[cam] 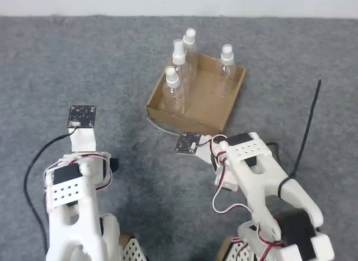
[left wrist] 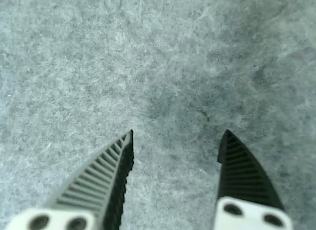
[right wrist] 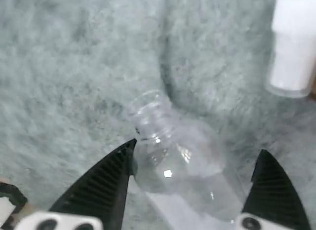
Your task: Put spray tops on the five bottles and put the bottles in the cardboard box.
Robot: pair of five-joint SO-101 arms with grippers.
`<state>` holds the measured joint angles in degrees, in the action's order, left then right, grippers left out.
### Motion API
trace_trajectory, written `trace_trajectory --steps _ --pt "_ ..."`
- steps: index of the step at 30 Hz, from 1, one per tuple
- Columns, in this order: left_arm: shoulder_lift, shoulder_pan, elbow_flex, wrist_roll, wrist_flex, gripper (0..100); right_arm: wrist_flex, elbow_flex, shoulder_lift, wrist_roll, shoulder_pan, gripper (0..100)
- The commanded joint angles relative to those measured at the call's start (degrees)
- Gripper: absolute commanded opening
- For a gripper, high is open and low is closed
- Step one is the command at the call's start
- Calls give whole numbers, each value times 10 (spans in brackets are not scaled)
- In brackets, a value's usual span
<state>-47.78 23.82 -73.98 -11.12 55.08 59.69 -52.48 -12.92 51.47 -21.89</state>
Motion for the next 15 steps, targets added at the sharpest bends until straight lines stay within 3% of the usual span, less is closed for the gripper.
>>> trace_trajectory --steps 1,7,11,15 --pt "0 -4 17 1 -11 257 11 35 -7 -15 13 314" --pt "0 -4 17 1 -11 257 10 40 -8 -15 10 299" --pt "0 -4 17 1 -11 257 11 57 -7 -27 14 162" --pt "0 -4 17 1 -11 257 12 66 -7 -107 22 102"
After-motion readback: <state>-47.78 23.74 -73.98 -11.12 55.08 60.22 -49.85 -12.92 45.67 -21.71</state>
